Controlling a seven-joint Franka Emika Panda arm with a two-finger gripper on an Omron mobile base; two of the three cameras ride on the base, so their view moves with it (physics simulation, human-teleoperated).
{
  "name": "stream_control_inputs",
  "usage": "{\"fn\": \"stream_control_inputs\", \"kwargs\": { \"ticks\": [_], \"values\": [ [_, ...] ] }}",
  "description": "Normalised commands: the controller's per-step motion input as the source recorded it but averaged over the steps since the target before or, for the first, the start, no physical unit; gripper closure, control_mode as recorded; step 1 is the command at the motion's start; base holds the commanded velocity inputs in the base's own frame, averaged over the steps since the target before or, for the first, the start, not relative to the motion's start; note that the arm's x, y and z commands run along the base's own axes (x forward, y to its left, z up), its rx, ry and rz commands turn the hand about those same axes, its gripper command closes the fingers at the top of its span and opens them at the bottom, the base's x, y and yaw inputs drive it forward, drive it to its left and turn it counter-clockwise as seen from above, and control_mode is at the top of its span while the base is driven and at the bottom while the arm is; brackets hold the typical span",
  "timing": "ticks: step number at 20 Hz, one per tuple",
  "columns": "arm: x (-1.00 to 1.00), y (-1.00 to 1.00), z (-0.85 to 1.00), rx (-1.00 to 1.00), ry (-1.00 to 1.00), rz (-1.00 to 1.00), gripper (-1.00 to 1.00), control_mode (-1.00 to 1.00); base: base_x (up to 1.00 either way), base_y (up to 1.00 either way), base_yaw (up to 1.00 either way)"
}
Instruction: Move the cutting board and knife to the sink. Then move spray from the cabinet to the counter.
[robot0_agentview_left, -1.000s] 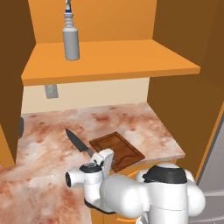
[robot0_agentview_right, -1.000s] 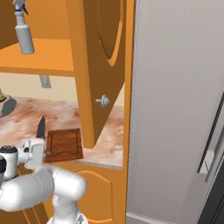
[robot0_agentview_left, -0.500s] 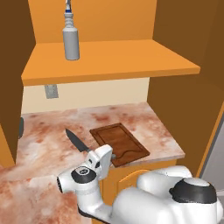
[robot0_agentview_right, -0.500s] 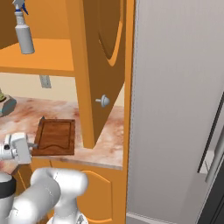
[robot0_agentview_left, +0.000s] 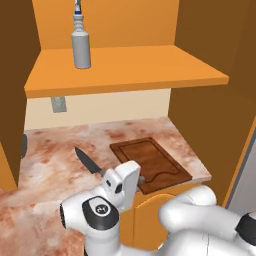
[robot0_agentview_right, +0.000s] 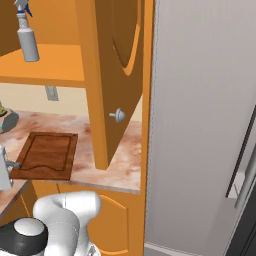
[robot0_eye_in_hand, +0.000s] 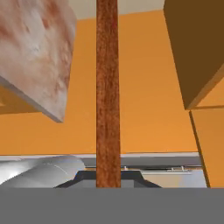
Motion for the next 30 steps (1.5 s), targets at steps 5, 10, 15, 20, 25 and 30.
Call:
{"fn": "stream_control_inputs", "kwargs": {
  "ticks": [5,10,15,20,25,30],
  "values": [
    [-0.69,-0.27,1.00,-0.08,0.05,0.00,1.00,-1.00,0.00,0.00,0.00],
    [-0.12,-0.61,0.88,-0.01,0.00,0.00,1.00,-1.00,0.00,0.00,0.00],
    [-0.12,-0.09,0.02,0.00,0.00,0.00,1.00,-1.00,0.00,0.00,0.00],
    [-0.03,0.00,0.00,0.00,0.01,0.00,1.00,-1.00,0.00,0.00,0.00],
    [-0.23,-0.01,0.00,0.00,0.00,0.00,1.00,1.00,-0.60,-0.13,-0.06],
    [0.00,0.00,0.00,0.00,0.00,0.00,1.00,1.00,-1.00,-0.32,-0.12]
  ]
}}
